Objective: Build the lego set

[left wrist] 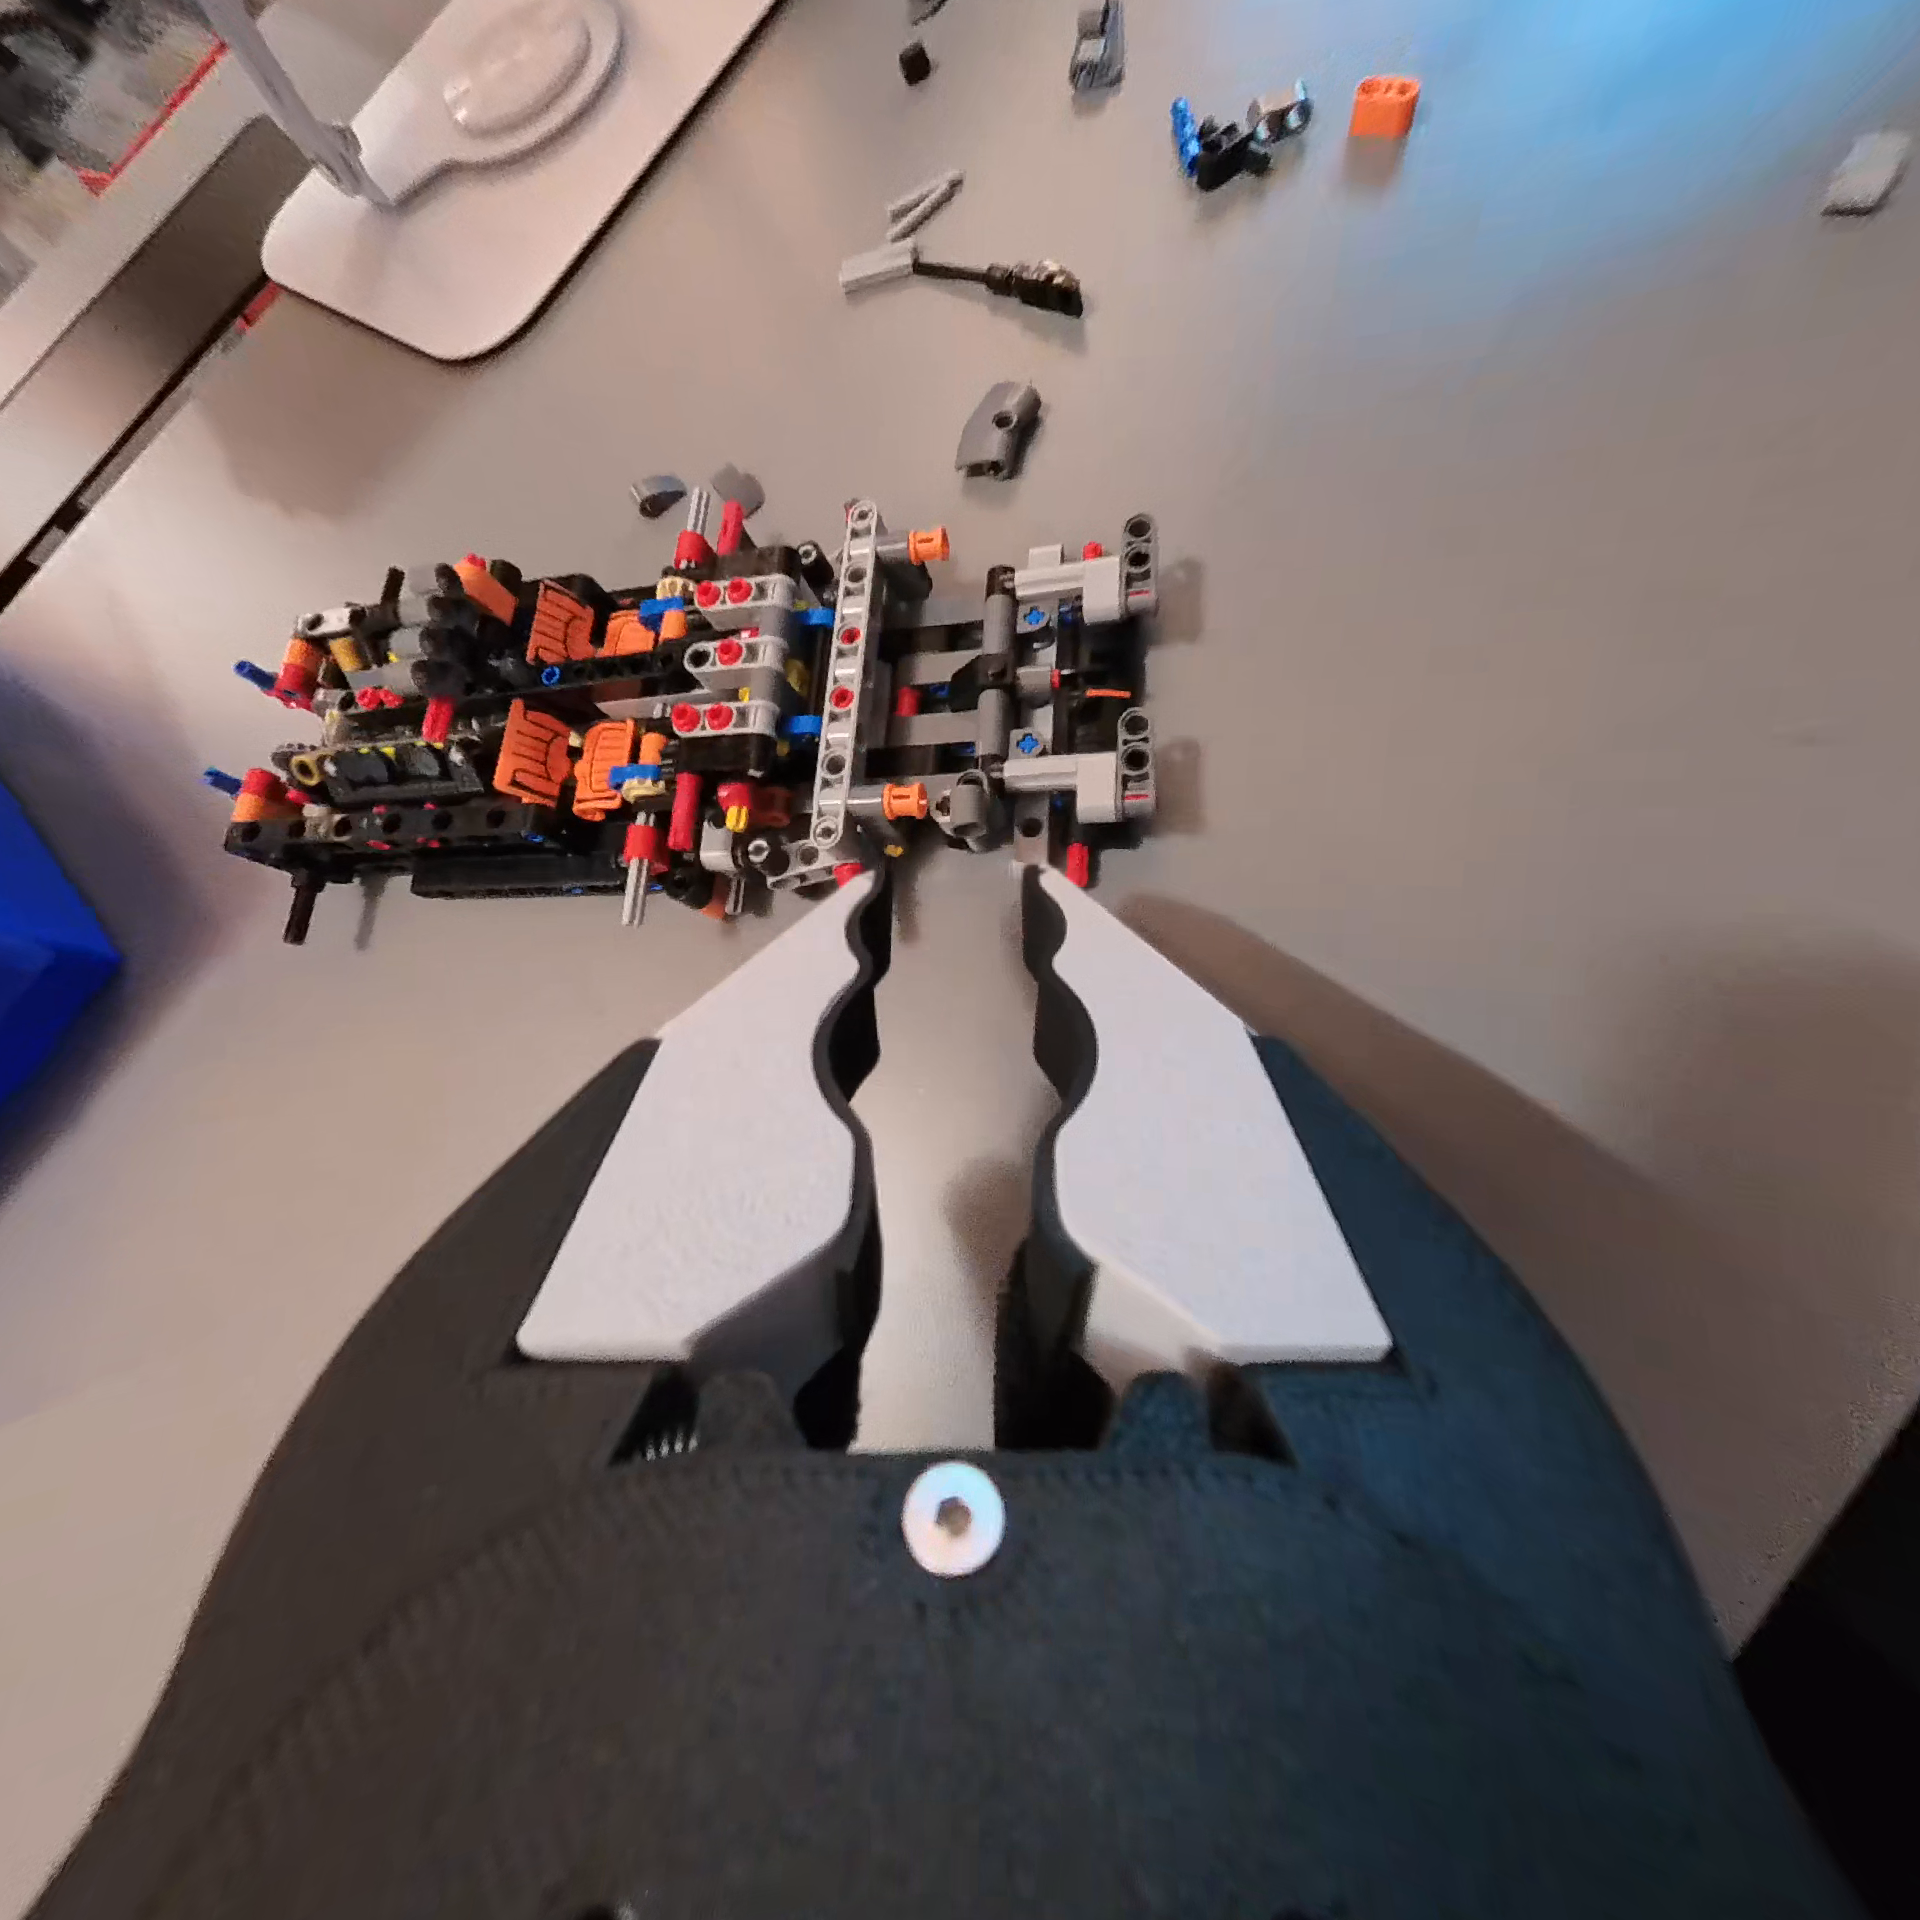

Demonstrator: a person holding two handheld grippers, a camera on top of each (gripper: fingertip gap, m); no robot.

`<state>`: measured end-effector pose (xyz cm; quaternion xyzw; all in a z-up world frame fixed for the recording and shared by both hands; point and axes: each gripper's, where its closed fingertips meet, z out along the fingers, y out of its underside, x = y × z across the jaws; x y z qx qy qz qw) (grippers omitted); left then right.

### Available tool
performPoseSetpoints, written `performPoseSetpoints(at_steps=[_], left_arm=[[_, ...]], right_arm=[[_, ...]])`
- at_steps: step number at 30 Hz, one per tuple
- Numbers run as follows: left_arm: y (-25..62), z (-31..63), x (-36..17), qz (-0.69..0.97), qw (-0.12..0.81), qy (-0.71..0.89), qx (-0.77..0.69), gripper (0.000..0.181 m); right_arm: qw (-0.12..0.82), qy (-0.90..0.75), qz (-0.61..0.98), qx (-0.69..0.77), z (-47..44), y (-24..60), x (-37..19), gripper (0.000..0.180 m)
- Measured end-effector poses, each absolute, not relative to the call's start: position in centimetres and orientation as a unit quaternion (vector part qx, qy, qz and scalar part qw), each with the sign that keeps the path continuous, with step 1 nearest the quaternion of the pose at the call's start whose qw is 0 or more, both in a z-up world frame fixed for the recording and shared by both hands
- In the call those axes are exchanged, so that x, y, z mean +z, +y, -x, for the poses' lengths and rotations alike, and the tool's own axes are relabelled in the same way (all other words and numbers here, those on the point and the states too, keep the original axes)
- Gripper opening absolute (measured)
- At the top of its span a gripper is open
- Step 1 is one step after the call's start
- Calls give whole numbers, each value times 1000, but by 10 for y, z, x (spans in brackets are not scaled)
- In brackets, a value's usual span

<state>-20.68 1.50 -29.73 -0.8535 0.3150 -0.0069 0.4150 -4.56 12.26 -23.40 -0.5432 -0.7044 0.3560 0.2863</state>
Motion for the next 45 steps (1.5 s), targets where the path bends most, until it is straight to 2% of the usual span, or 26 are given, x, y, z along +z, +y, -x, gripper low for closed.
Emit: performPoseSetpoints(at_steps=[1, 8, 16, 31, 33, 37, 41, 45], left_arm=[[16, 205, -298, 854, 415, 313, -8, 22], [21, 197, -310, 866, 398, 303, -17, 19], [30, 195, -309, 859, 404, 314, -22, 8], [30, 195, -309, 836, 393, 376, -76, 6], [30, 198, -308, 838, 396, 368, -79, 9], [25, 202, -285, 833, 429, 339, -79, 25], [21, 179, -255, 814, 463, 338, -95, 24], [28, 137, -257, 803, 446, 387, -74, 23]], right_arm=[[288, -703, 545, 355, 42, 119, -235, 29], [291, -696, 540, 373, 39, 93, -246, 27], [278, -715, 517, 381, 51, 68, -254, 25], [248, -722, 501, 407, 70, 55, -259, 25], [254, -719, 506, 402, 70, 58, -257, 27], [272, -700, 539, 381, 49, 77, -252, 32], [297, -664, 594, 343, 10, 113, -248, 29], [310, -659, 642, 241, -24, 150, -269, 18]])
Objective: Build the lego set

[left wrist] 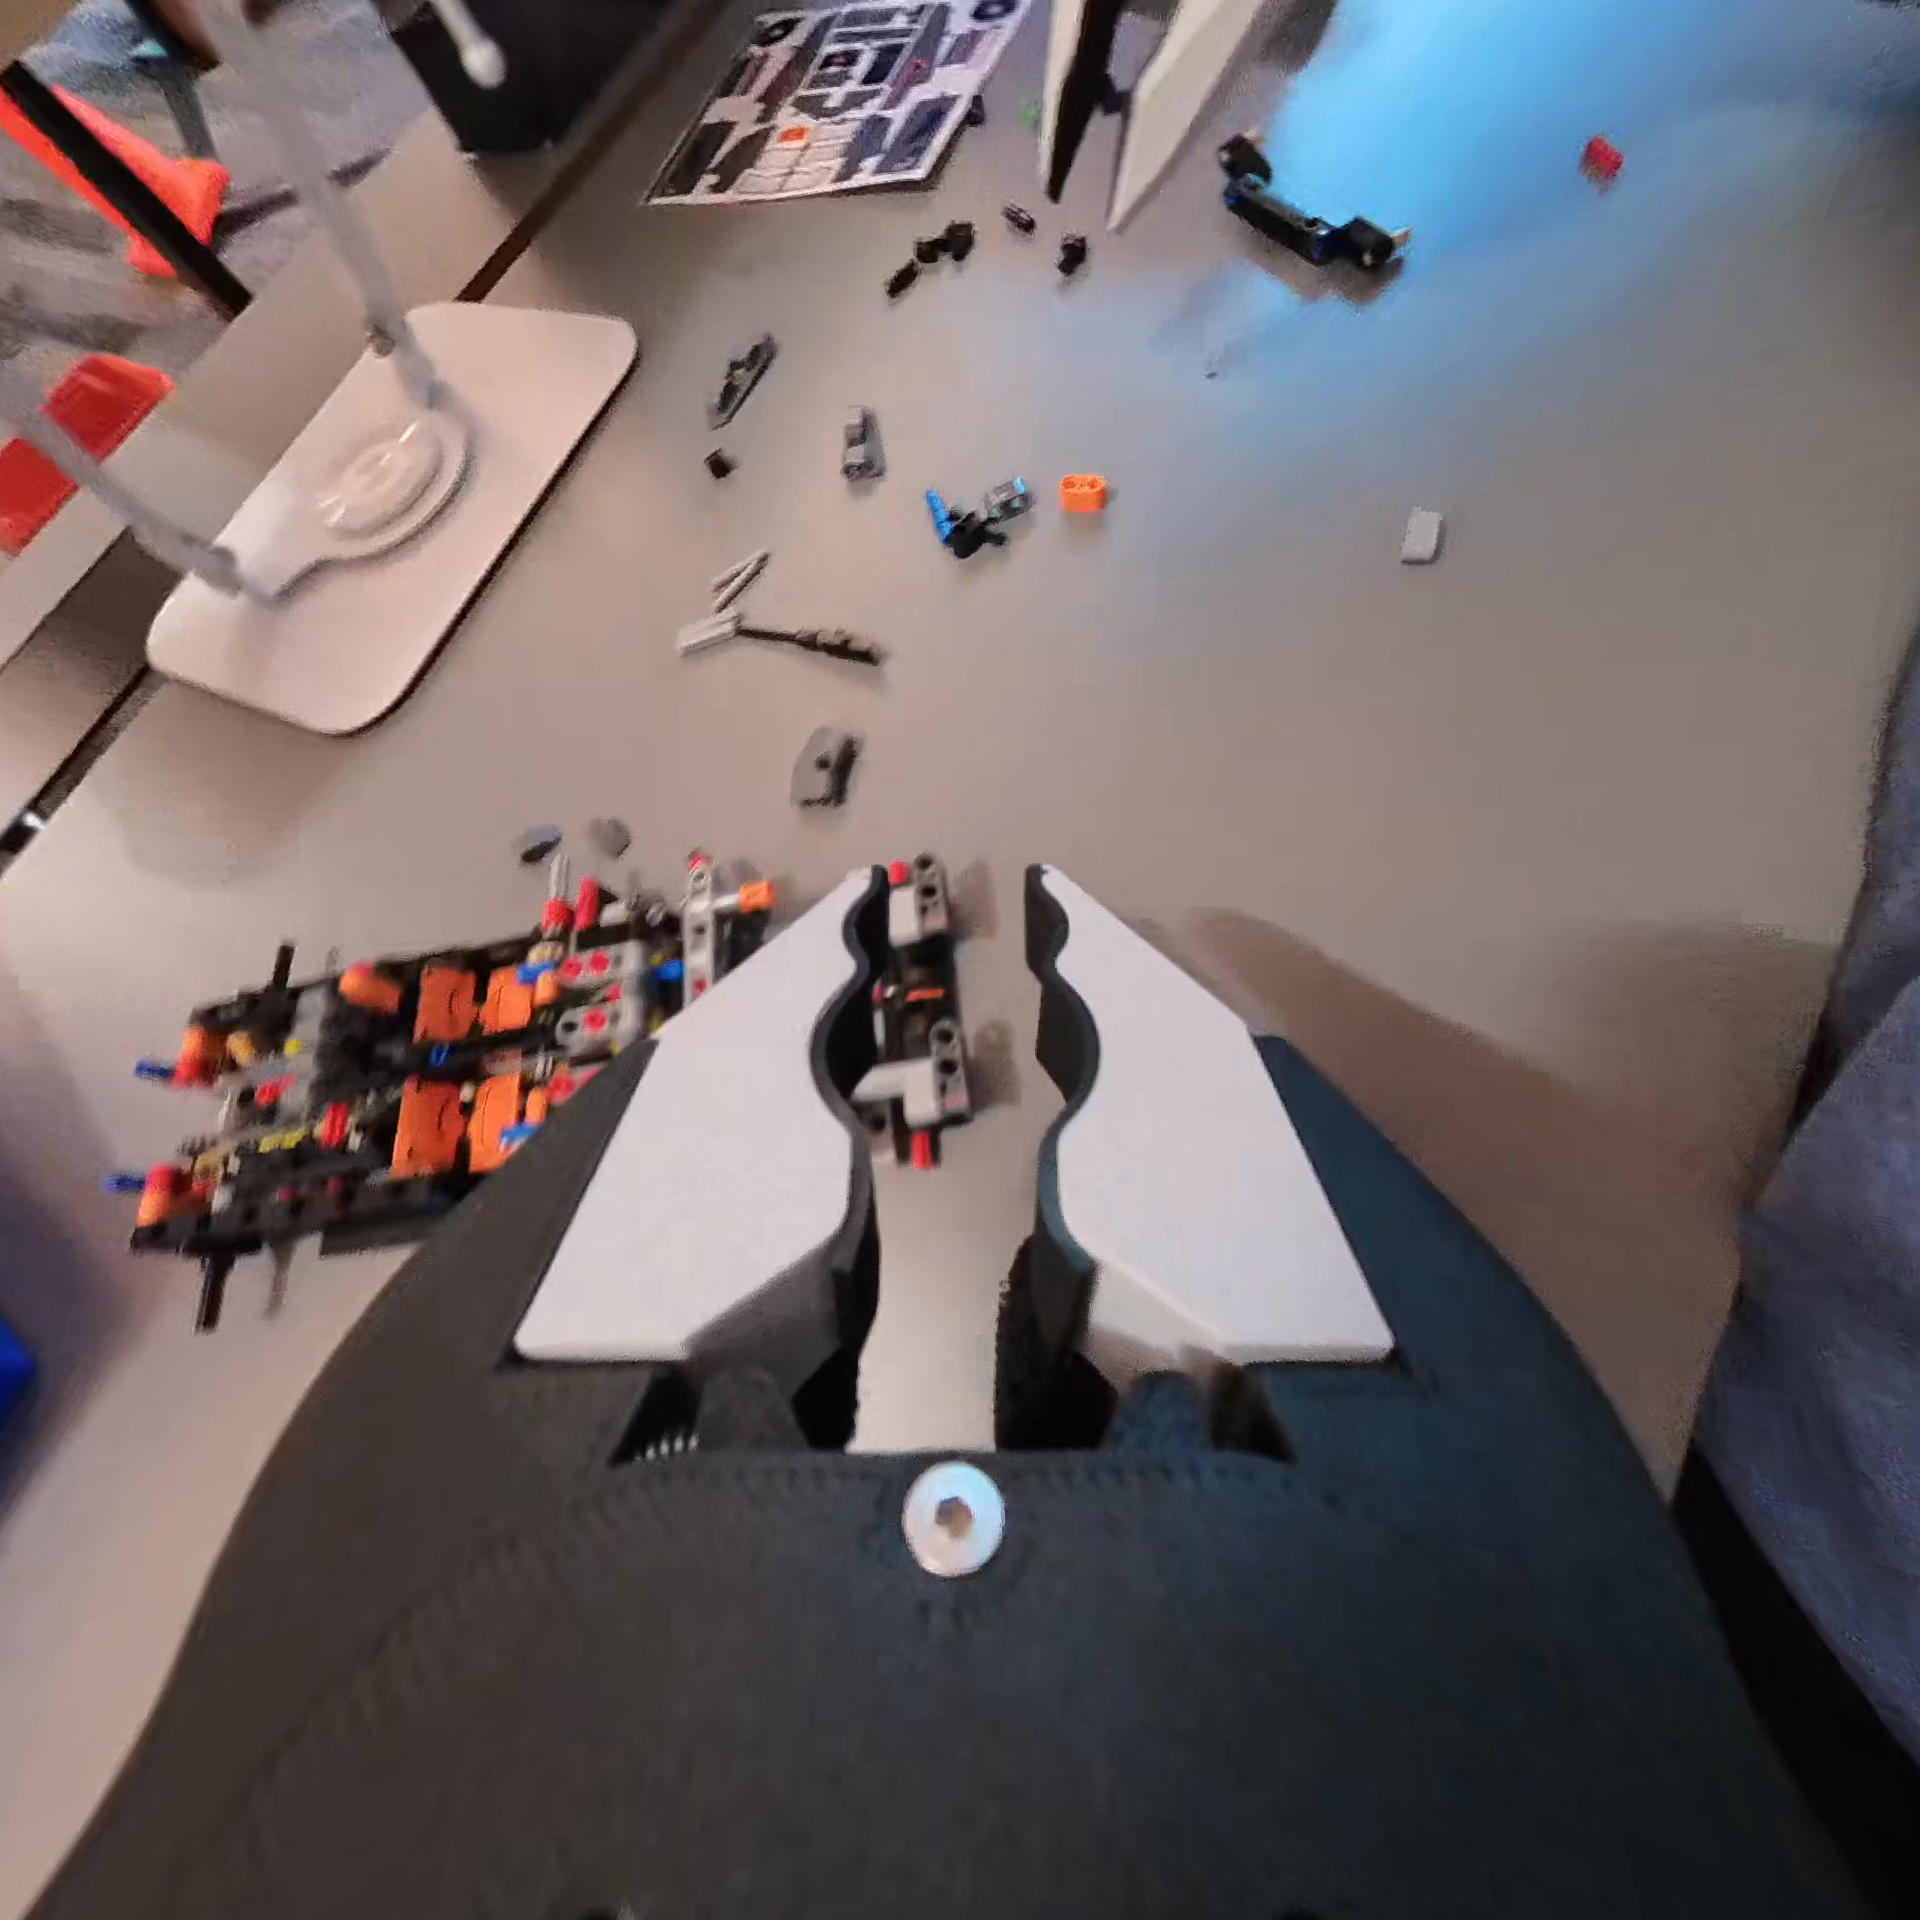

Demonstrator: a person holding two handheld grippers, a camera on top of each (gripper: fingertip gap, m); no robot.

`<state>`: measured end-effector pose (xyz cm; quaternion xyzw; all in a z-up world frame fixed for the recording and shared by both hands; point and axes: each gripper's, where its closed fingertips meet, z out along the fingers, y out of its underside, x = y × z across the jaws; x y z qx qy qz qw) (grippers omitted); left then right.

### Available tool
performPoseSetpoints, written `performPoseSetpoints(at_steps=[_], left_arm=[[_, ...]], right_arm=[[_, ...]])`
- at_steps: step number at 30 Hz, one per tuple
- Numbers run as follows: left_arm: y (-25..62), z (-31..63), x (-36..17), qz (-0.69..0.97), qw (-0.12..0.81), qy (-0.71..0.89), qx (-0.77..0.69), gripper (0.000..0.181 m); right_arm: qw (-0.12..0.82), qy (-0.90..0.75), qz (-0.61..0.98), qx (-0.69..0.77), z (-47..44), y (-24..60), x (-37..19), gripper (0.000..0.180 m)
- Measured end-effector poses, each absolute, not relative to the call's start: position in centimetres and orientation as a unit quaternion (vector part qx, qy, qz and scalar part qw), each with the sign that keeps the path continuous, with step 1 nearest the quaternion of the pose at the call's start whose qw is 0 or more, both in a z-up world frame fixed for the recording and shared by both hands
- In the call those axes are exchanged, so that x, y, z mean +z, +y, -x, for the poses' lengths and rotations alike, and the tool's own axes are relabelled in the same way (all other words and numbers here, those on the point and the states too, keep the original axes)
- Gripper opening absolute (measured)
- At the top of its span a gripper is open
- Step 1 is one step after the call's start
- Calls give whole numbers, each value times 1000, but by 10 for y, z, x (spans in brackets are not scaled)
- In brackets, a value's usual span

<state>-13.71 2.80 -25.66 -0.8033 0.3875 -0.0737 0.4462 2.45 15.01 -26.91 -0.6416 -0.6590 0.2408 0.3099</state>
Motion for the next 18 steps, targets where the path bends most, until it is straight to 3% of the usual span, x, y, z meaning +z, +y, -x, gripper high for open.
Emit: performPoseSetpoints(at_steps=[11, 18], left_arm=[[51, 115, -321, 835, 378, 398, -39, 17], [54, 134, -323, 852, 377, 363, -22, 13]], right_arm=[[253, -675, 655, 227, 3, 144, -314, 32], [246, -659, 668, 243, 10, 150, -319, 32]])
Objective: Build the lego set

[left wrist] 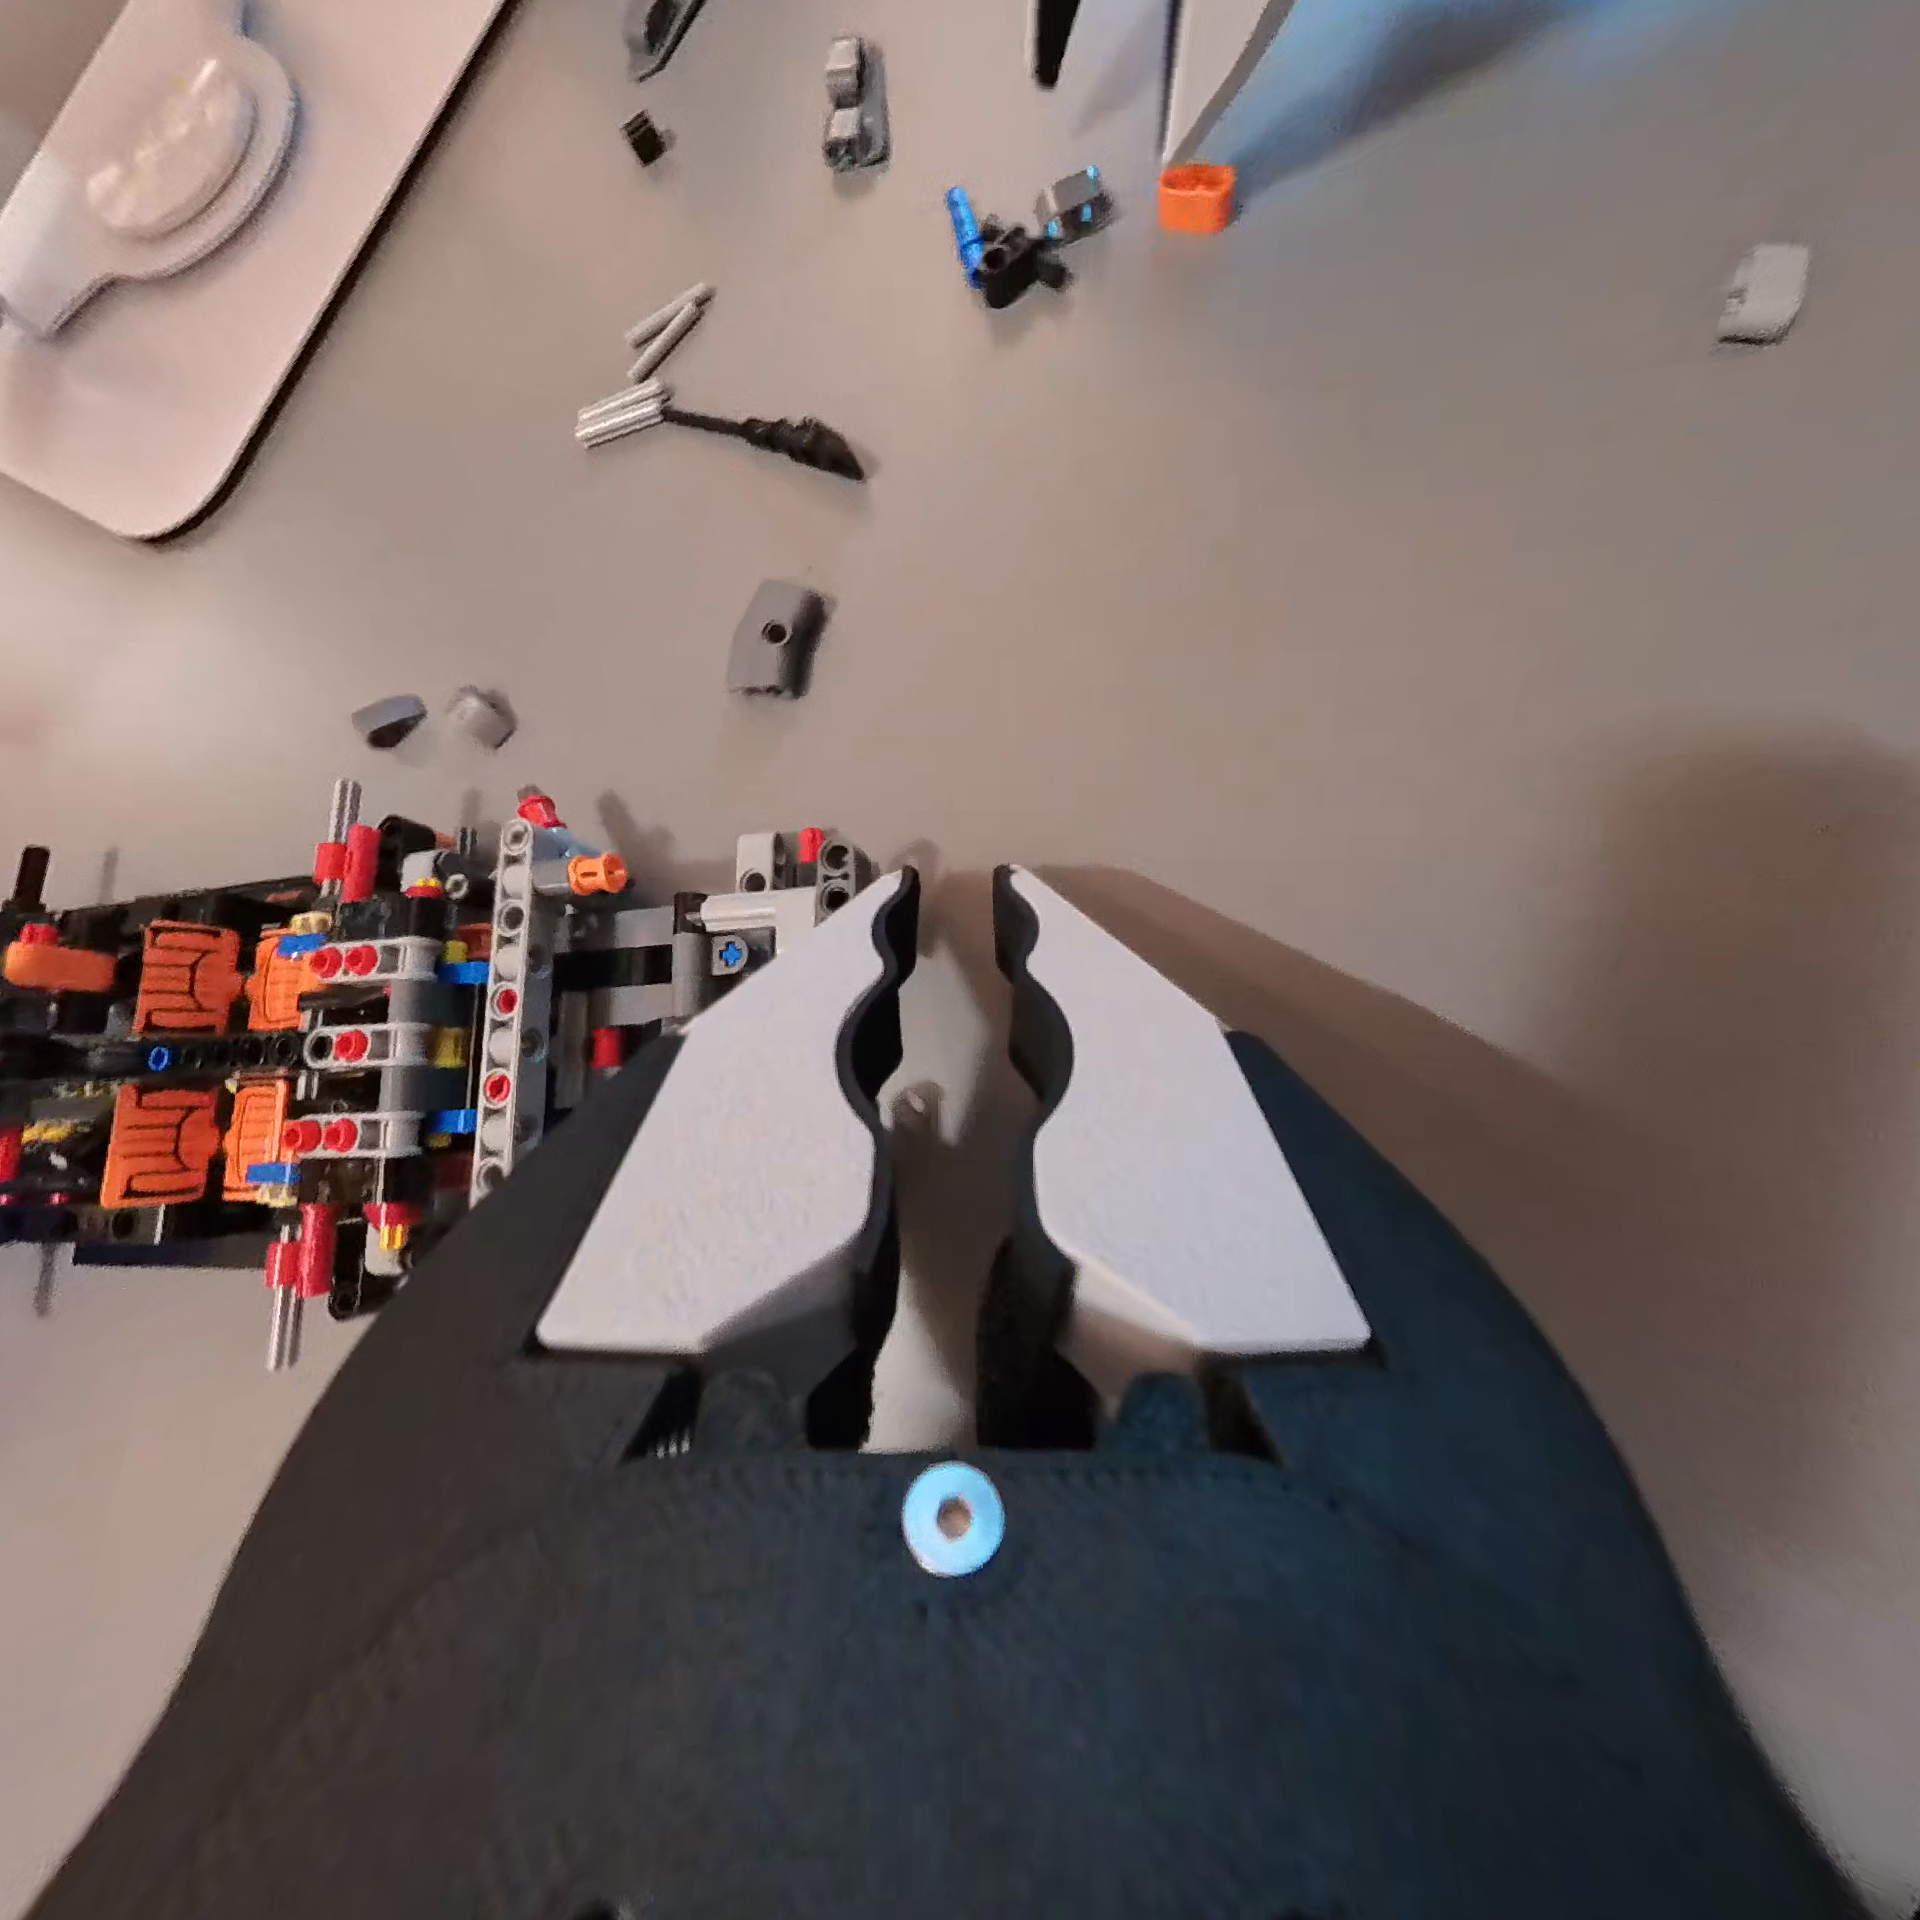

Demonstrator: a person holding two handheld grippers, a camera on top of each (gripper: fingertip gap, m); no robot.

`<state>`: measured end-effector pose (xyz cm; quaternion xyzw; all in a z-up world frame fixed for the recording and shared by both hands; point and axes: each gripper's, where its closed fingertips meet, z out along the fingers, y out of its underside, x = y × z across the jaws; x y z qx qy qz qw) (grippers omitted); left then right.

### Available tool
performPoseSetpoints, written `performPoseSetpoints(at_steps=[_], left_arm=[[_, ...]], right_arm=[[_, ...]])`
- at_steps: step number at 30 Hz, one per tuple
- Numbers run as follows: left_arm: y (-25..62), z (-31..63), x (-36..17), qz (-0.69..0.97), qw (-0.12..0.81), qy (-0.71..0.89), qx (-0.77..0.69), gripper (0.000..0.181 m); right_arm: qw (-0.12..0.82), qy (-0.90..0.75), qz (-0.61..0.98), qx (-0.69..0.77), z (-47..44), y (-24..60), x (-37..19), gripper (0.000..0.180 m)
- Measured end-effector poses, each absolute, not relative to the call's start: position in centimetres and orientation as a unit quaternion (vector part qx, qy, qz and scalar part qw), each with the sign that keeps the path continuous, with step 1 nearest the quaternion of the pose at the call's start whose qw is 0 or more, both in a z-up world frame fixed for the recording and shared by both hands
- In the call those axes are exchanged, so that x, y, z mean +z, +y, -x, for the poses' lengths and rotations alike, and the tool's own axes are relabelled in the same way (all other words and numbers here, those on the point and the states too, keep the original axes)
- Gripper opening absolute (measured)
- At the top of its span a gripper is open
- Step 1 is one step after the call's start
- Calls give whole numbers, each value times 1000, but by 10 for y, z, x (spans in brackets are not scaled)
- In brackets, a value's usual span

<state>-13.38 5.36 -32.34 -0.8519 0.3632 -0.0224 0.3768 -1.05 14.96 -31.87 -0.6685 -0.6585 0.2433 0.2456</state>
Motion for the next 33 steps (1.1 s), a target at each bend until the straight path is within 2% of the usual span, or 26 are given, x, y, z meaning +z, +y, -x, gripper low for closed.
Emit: performPoseSetpoints(at_steps=[6, 11, 16, 26, 33], left_arm=[[48, 168, -328, 869, 360, 338, 3, 16], [42, 175, -311, 866, 389, 314, -20, 19], [41, 139, -302, 849, 406, 335, -56, 21], [46, 69, -321, 831, 388, 383, -112, 25], [52, 64, -326, 833, 382, 382, -116, 25]], right_arm=[[260, -642, 676, 251, -2, 160, -309, 32], [280, -636, 673, 255, -11, 168, -298, 33], [292, -635, 675, 238, -27, 181, -289, 33], [317, -568, 735, 190, -102, 222, -284, 25], [300, -596, 725, 171, -85, 246, -300, 25]])
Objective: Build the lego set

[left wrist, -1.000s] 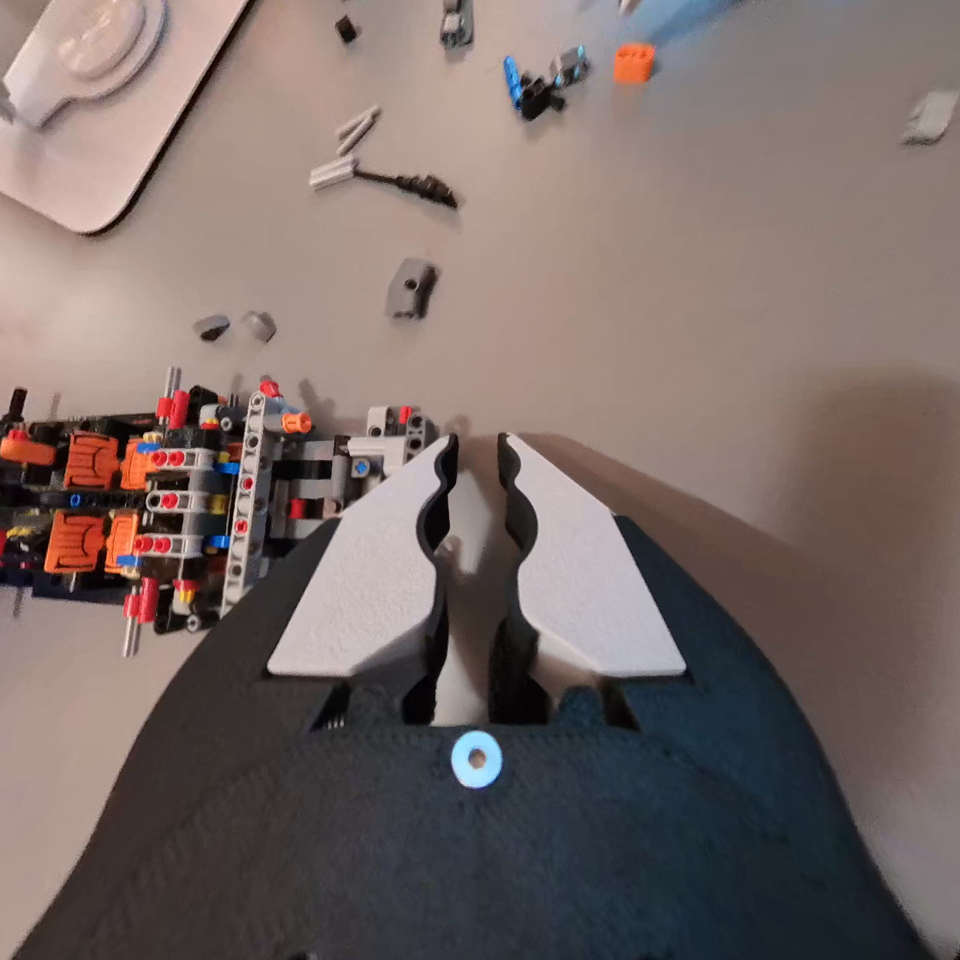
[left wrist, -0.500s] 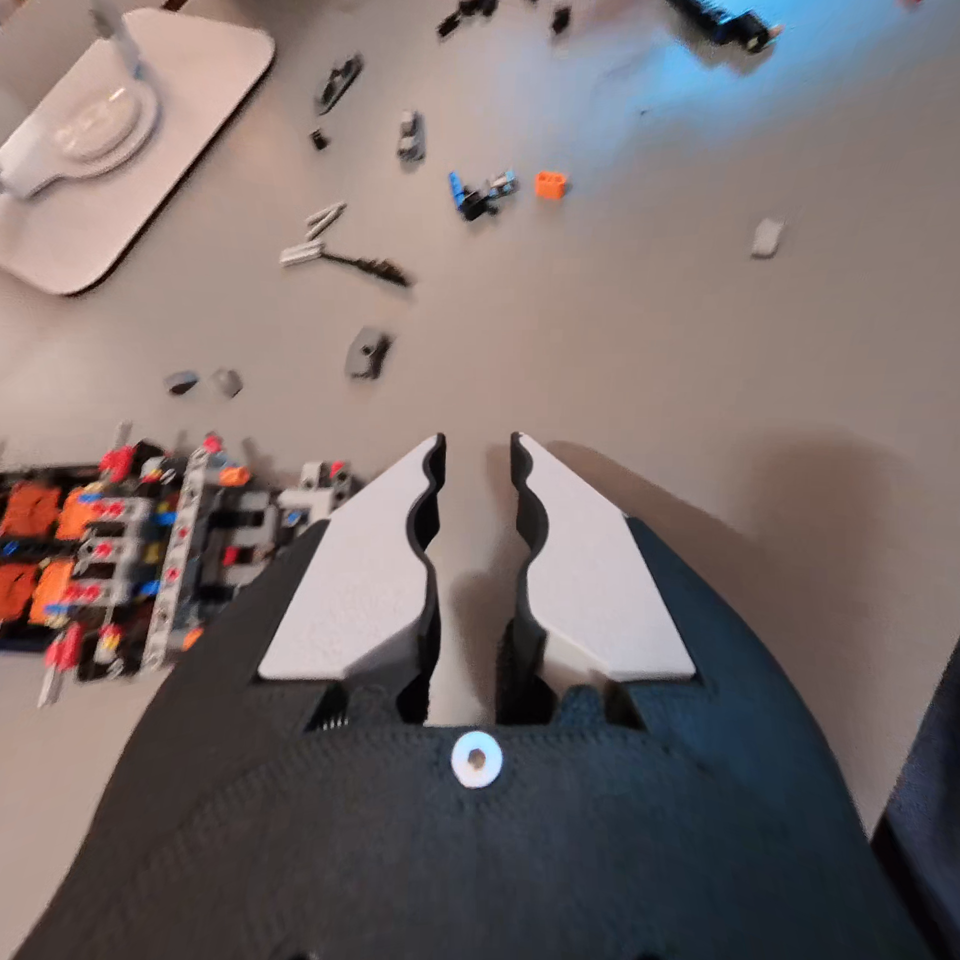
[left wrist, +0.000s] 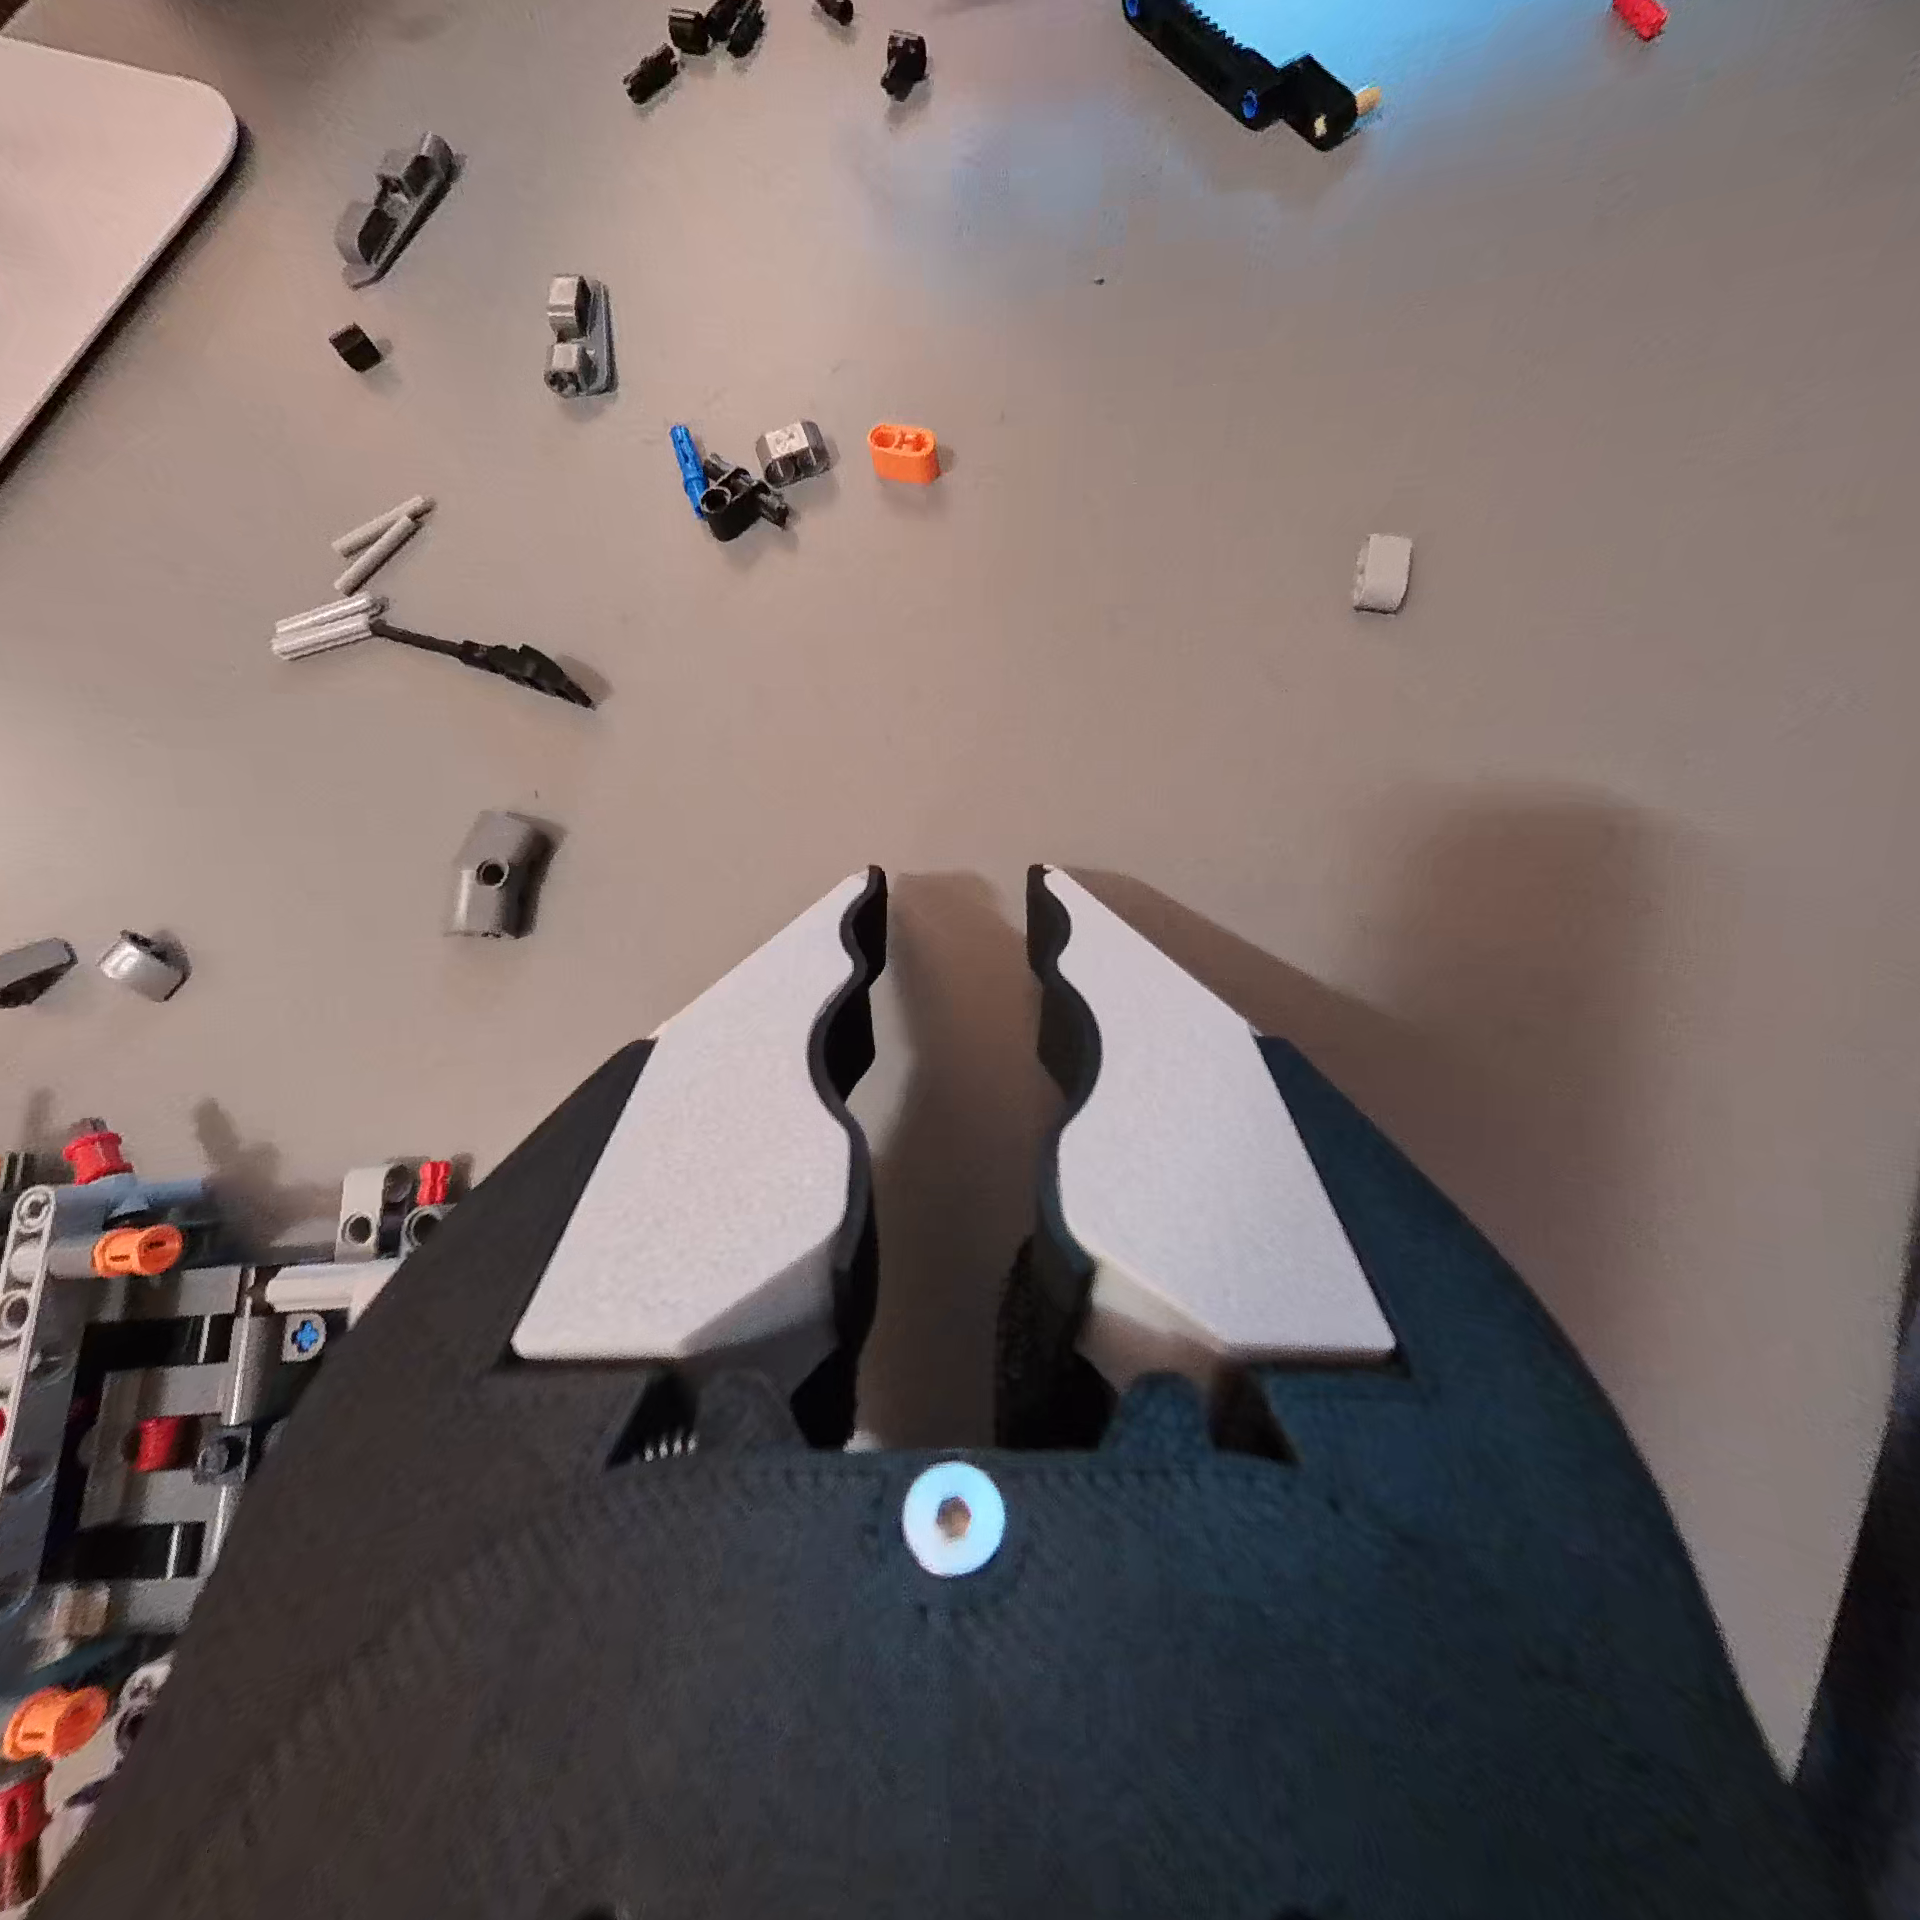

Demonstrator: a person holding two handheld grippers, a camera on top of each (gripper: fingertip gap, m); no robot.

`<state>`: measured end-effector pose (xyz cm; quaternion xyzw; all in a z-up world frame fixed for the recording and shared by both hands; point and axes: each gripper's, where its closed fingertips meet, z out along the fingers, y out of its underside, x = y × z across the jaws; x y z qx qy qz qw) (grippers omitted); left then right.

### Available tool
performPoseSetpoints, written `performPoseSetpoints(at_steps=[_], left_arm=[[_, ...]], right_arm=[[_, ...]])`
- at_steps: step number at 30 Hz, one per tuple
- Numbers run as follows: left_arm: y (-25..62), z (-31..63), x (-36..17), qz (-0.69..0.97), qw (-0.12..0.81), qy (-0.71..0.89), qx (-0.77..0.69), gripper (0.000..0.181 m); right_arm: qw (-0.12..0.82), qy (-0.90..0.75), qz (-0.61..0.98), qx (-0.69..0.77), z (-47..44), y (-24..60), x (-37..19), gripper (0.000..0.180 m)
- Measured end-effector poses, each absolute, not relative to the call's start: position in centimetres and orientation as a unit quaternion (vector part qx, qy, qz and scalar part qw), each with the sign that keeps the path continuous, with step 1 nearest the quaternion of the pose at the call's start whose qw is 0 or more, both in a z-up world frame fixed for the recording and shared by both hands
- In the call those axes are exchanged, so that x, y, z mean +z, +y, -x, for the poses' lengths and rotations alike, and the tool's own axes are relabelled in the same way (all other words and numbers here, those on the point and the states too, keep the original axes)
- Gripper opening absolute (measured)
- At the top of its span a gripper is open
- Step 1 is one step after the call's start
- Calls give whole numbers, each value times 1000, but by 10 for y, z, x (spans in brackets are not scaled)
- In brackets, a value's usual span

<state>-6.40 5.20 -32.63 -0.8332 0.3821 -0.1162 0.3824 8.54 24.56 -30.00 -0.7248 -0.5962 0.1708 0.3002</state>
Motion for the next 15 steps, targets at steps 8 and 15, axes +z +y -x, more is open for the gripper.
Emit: performPoseSetpoints(at_steps=[8, 15], left_arm=[[52, 65, -330, 837, 376, 381, -114, 25], [54, 64, -330, 838, 373, 380, -123, 23]], right_arm=[[256, -620, 719, 178, -63, 274, -311, 23], [251, -602, 738, 172, -106, 285, -291, 14]])
